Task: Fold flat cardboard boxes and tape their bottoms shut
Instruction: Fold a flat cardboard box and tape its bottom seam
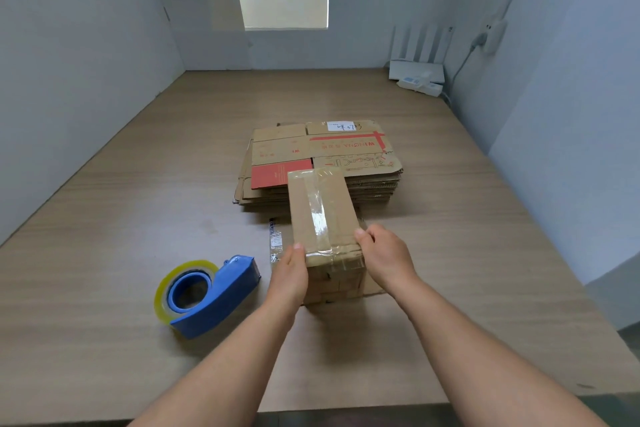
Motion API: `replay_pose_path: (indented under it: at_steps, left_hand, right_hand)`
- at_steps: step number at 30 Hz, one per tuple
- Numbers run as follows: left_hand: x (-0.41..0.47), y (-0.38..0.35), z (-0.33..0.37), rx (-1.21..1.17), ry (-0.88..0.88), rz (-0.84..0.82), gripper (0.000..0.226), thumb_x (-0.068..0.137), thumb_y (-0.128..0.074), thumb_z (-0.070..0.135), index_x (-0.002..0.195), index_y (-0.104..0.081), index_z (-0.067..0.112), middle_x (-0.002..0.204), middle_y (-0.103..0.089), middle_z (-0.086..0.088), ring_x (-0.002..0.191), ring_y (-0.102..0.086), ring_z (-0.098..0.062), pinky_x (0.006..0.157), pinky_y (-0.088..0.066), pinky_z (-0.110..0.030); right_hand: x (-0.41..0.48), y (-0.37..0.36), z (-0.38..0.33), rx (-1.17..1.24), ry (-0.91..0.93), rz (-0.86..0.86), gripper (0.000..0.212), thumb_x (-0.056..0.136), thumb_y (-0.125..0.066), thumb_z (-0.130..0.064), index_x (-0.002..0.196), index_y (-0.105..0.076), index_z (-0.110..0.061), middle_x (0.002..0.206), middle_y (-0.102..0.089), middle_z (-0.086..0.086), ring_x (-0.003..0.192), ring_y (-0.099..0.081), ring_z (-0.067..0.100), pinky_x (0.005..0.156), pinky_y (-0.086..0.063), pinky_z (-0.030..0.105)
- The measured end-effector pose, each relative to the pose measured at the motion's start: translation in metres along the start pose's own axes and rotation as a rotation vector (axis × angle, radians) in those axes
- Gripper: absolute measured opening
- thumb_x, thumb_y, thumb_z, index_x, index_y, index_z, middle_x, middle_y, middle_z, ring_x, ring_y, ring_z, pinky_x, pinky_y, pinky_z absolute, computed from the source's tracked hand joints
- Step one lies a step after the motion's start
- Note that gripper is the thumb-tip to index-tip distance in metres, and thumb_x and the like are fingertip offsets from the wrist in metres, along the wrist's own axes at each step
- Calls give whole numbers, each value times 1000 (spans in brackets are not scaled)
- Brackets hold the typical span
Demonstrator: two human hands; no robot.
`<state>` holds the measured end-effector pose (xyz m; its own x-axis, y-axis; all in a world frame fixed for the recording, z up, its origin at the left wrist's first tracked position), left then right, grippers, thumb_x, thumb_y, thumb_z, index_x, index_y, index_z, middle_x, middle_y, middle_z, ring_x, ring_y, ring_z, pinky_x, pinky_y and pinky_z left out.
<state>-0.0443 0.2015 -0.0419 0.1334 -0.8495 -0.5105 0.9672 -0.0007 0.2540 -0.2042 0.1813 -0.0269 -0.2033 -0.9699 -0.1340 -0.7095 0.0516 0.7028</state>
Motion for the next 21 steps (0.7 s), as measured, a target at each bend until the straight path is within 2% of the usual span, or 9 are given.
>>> replay_pose_path:
  at_steps: [4, 6, 7, 8, 11, 13, 15, 18, 21]
  left_hand:
    - [-3, 1, -1, 69, -33, -59, 61, 100, -15, 55, 152, -23, 25, 156, -29, -3, 143, -25, -24, 117, -21, -47]
    - [-4, 3, -2, 157, -89, -76, 65, 98, -13, 58, 153, -18, 23, 157, -24, -4, 144, -22, -24, 118, -18, -44]
    - [-4, 4, -1, 205, -110, -80, 67, 97, -13, 59, 154, -13, 23, 158, -21, -5, 145, -20, -24, 117, -17, -43]
    - [-3, 6, -1, 251, -125, -83, 70, 96, -13, 60, 154, -3, 23, 159, -18, -6, 145, -19, -26, 116, -18, -42]
    - [-4, 15, 3, 405, -257, -98, 75, 89, -14, 66, 146, 25, 36, 157, -25, -7, 136, -37, -28, 104, -36, -39]
    - [-1, 24, 7, 592, -448, -89, 78, 80, -11, 76, 143, 23, 46, 155, -30, 2, 128, -47, -21, 92, -43, -33]
    - [6, 33, 9, 872, -592, -67, 86, 70, -4, 83, 147, 8, 48, 156, -26, 7, 135, -39, -17, 97, -41, -35]
    - [15, 41, 10, 1172, -671, 7, 97, 63, 3, 83, 150, -6, 42, 152, -35, 5, 129, -45, -19, 90, -44, -34]
    - [19, 52, 10, 1263, -738, -25, 98, 61, 2, 82, 151, -4, 42, 152, -36, 6, 128, -45, -16, 89, -44, -30]
  right_hand:
    - [2, 5, 2, -124, 103, 11, 35, 101, -37, -28, 67, -39, -18, 80, -55, 8, 82, -50, 29, 66, -34, 34]
    - [3, 9, 3, -153, 138, -20, 30, 100, -34, -38, 92, -53, -16, 99, -62, 11, 94, -55, 32, 76, -42, 36]
    - [3, 12, 1, -185, 163, -43, 43, 97, -35, -51, 117, -51, -16, 111, -63, 10, 103, -57, 32, 80, -44, 37]
    - [2, 14, -1, -251, 214, -80, 67, 90, -33, -67, 137, -37, -21, 121, -61, 7, 109, -57, 30, 79, -44, 37]
    - [2, 16, -8, -557, 390, -154, 113, 54, -15, -98, 147, -10, -34, 126, -59, 1, 107, -58, 24, 72, -43, 37]
    - [5, 13, -7, -675, 451, -159, 115, 55, -20, -97, 148, -9, -31, 125, -59, 2, 106, -58, 24, 73, -43, 36]
    - [7, 9, -6, -721, 472, -166, 106, 67, -33, -89, 149, -10, -26, 123, -60, 5, 106, -58, 26, 74, -42, 35]
    - [9, 7, -3, -690, 512, -243, 98, 77, -43, -77, 151, -9, -22, 125, -58, 8, 110, -56, 27, 83, -43, 35]
    - [10, 19, 5, -636, 556, -349, 84, 88, -46, -61, 153, -7, -25, 135, -53, 7, 117, -51, 26, 91, -41, 34]
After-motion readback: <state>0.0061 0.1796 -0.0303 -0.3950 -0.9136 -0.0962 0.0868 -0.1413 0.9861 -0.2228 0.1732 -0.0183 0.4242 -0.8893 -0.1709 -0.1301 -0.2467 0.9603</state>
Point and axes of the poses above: each hand's wrist, its own x-axis towards the middle knuckle, its own y-axis out of the back of the hand, z = x × y, the point moved 1 cm from there along x, towards the middle knuckle
